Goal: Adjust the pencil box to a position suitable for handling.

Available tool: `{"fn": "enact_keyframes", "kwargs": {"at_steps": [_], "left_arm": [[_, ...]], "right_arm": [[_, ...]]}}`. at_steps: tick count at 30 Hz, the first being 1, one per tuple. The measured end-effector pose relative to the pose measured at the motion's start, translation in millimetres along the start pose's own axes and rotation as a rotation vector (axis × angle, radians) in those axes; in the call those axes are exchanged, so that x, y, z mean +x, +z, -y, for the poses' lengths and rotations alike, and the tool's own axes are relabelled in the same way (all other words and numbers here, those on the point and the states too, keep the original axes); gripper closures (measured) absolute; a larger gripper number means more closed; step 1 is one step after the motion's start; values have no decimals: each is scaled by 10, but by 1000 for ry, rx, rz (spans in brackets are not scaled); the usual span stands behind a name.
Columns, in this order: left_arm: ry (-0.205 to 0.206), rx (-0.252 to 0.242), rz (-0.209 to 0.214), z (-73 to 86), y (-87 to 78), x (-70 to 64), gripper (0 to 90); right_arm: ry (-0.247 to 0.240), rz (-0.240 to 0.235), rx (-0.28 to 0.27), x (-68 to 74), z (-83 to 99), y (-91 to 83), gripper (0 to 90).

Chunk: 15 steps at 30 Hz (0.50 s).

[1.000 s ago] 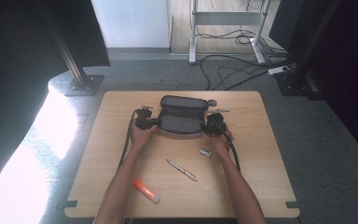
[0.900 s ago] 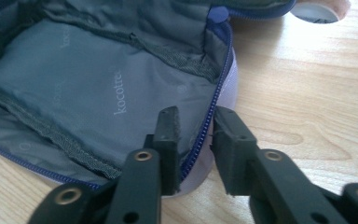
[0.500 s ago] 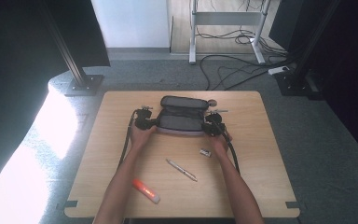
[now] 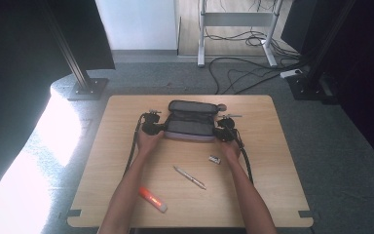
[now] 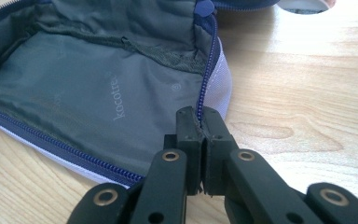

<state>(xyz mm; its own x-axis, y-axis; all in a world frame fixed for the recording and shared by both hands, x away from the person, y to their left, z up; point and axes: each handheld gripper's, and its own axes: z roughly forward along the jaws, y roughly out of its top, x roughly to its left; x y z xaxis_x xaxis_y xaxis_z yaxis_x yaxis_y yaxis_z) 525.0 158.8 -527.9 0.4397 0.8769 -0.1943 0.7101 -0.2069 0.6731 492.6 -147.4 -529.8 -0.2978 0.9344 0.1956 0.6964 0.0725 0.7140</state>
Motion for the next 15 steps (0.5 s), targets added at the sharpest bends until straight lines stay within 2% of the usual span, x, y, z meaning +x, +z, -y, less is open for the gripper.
{"fn": "enact_keyframes", "kwargs": {"at_steps": [4,9,15], "left_arm": [[1,-13,15,-30,-45,-10,860],[11,-47,18,-91,-165,-51,864],[16,-62,28,-122,-269,-65,865]], "right_arm": [[11,-5,-23,-14,-19,-50,870],[-7,2,-70,17,-65,-159,871],[-4,-4,-100,39,-51,-218,871]]}}
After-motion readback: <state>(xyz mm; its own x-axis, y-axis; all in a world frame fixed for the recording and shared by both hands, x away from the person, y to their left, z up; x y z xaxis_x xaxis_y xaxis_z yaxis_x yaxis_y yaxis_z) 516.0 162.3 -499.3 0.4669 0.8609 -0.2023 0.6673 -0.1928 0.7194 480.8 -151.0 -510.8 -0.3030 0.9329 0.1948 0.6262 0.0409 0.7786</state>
